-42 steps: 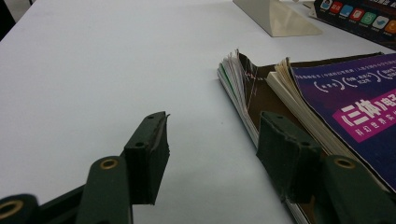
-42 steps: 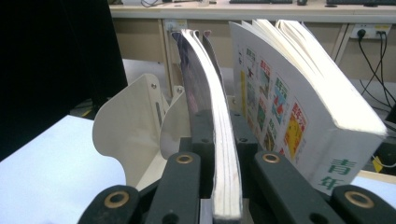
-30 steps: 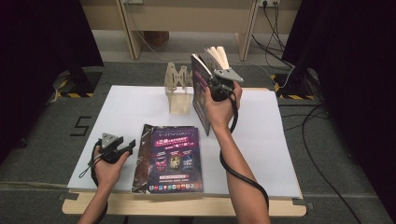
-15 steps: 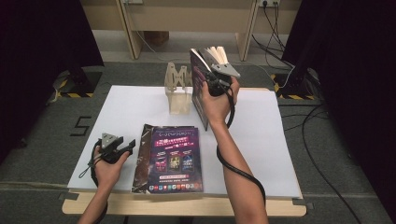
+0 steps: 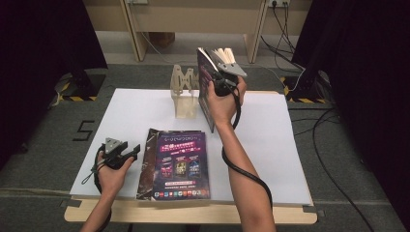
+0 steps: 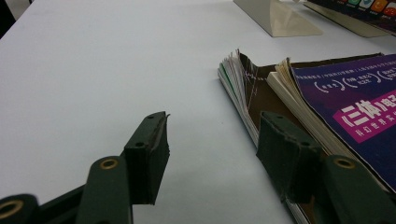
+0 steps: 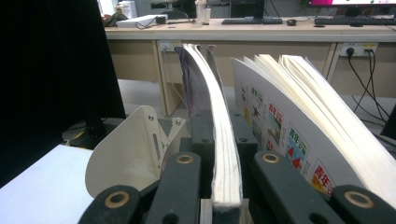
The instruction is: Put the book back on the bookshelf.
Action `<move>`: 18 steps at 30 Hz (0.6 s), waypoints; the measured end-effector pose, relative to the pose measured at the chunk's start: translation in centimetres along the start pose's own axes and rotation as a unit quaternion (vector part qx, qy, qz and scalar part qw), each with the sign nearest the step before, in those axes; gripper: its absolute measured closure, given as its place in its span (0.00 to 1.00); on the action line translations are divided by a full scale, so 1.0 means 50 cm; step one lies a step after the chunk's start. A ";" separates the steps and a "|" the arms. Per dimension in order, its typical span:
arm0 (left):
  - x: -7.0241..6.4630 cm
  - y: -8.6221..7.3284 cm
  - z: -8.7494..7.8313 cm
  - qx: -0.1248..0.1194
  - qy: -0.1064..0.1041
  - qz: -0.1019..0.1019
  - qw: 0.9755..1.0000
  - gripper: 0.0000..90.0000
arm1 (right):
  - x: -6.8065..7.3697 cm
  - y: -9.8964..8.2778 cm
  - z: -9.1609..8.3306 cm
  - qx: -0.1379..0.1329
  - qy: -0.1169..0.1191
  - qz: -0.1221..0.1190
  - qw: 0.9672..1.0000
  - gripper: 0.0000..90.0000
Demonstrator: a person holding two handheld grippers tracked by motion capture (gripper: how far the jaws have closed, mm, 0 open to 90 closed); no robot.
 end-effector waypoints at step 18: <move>0.000 0.000 0.000 0.000 -0.001 0.000 1.000 0.47 | 0.011 -0.002 0.032 0.000 -0.008 0.000 1.000 0.94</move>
Point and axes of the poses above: each handheld gripper's, and its own axes: z roughly forward along the jaws, y roughly out of its top, x roughly to its left, the point moved 7 cm from there along z, roughly forward along the jaws, and after that the axes turned 5 degrees about -y, right-handed, at the moved point
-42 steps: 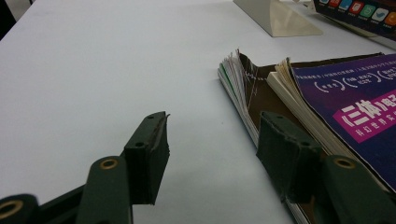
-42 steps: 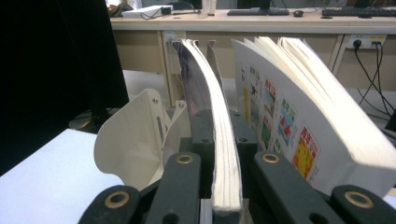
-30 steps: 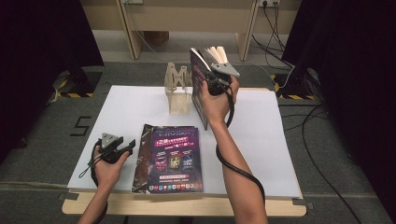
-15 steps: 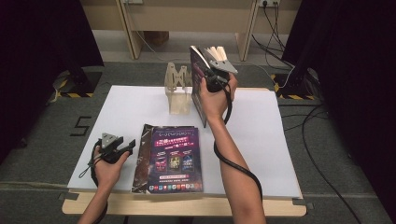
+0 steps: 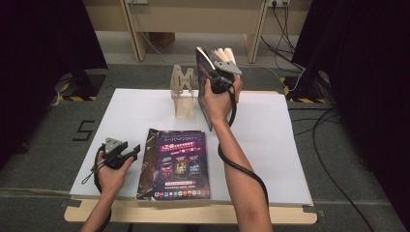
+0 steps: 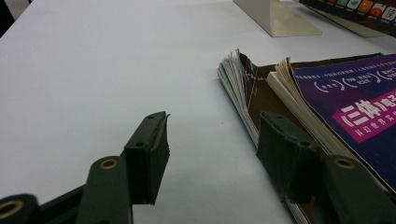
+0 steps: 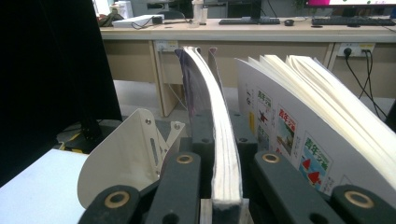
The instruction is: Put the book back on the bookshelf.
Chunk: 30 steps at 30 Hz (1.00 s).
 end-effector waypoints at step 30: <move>-0.001 0.000 0.000 0.002 0.001 0.003 1.000 0.47 | 0.003 -0.019 -0.003 0.026 0.012 -0.001 1.000 0.92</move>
Point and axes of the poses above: each handheld gripper's, and its own axes: z roughly forward along the jaws, y roughly out of its top, x roughly to its left, the point moved 7 cm from there along z, roughly forward along the jaws, and after that the axes turned 5 degrees about -y, right-handed, at the moved point
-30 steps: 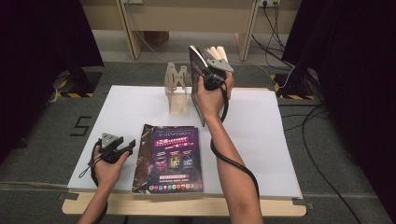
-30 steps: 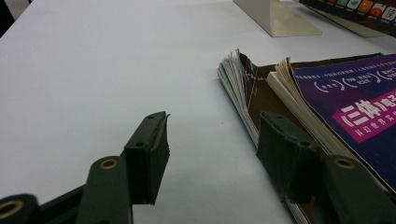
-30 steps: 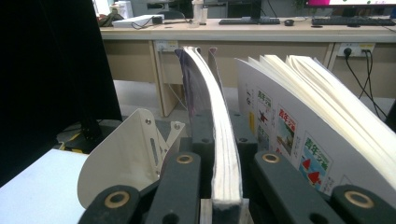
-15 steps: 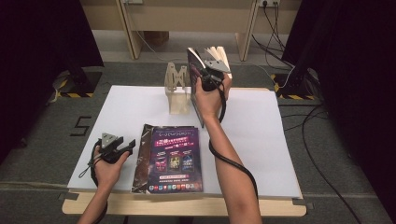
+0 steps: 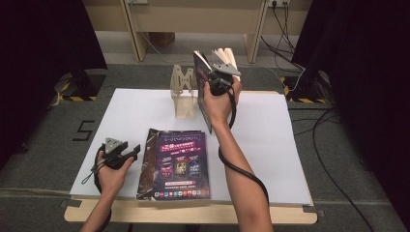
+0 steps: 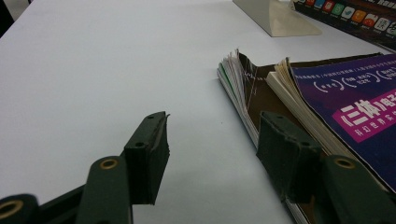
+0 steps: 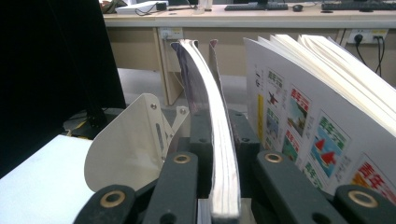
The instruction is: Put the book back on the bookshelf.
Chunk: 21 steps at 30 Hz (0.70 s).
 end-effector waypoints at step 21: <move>0.000 0.000 0.000 0.000 0.001 0.000 1.000 0.47 | -0.017 -0.017 -0.024 0.036 0.005 -0.001 0.999 0.86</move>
Point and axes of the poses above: each handheld gripper's, and its own axes: z roughly forward along the jaws, y roughly out of its top, x roughly to its left, the point moved 7 cm from there along z, roughly forward along the jaws, and after that the axes turned 5 degrees about -y, right-handed, at the moved point
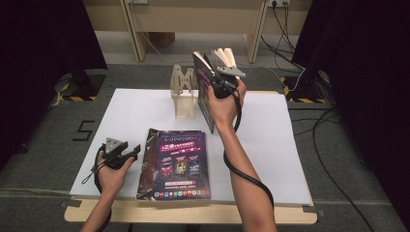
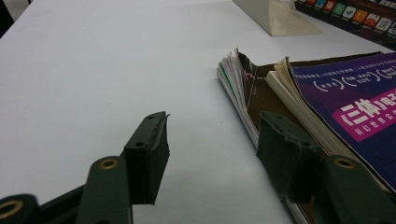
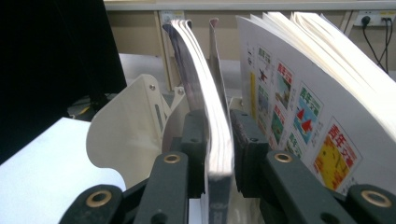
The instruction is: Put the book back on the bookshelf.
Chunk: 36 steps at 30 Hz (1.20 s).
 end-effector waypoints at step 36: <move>0.001 0.000 0.000 -0.001 -0.002 -0.003 1.000 0.47 | 0.009 0.012 0.015 -0.029 -0.011 0.003 1.000 0.94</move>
Point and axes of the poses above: each handheld gripper's, and its own axes: z roughly forward along the jaws, y roughly out of its top, x roughly to its left, the point moved 7 cm from there along z, roughly forward along the jaws, and after that the axes turned 5 degrees about -y, right-handed, at the moved point
